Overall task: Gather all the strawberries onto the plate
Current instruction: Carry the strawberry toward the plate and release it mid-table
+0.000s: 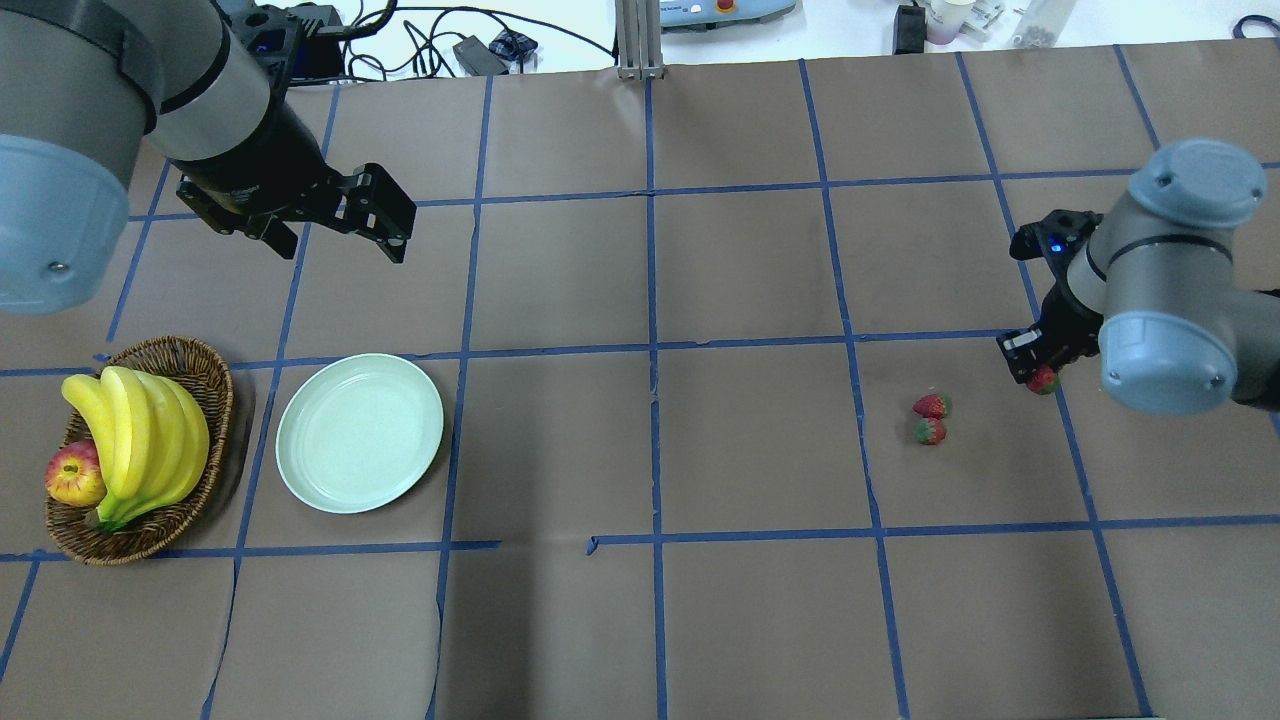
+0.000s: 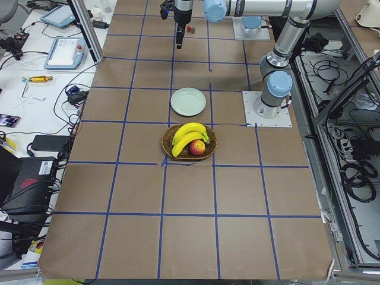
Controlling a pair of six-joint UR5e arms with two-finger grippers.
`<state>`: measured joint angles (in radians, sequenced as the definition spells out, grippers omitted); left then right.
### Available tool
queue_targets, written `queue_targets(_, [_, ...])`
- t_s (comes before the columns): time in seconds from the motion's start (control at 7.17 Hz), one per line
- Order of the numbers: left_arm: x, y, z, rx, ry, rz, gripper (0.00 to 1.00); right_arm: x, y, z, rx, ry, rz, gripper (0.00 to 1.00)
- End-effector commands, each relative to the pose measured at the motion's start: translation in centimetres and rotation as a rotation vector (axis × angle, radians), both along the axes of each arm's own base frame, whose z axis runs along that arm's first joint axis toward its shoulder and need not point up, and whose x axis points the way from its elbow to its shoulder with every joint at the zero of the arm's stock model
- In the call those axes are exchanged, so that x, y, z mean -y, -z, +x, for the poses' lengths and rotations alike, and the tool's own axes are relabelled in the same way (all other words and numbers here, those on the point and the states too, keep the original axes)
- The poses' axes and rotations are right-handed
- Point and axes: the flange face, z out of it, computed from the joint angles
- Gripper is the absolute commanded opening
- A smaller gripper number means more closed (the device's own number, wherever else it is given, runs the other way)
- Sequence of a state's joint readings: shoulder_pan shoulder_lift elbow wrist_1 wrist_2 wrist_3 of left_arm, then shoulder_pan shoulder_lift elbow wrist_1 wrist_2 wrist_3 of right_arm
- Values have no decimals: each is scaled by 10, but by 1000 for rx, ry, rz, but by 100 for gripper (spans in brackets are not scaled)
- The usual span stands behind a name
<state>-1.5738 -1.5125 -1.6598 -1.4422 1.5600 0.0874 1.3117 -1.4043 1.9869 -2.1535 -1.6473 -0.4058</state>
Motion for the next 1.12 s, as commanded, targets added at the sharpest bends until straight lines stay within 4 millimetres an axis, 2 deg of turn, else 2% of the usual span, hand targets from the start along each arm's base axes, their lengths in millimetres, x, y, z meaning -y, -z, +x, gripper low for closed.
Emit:
queue_targets(0.0, [0,0,0,-1,0,0,100,13,-12,77,-7,78,-25,0])
queue_targets(0.28, [0,1,0,-1,0,3,100,3,-18,170,7,134,-55,0])
queue_targets(0.42, [1,2,0,-1,0,4,100,-3,-8,223,7,116,-52,0])
queue_targets(0.56, [1,2,0,-1,0,4,100,-3,-2,267,7,128,-65,0])
queue_targets(0.7, [2,3,-1,-1,2,7,100,-4,-5,308,23,128,-81,0])
queue_targets(0.84, [1,4,-1,-1,2,9,100,-17,-2,353,44,110,-84,2])
queue_targets(0.98, [2,5,-1,-1,2,10,100,-22,11,403,168,77,-120,4])
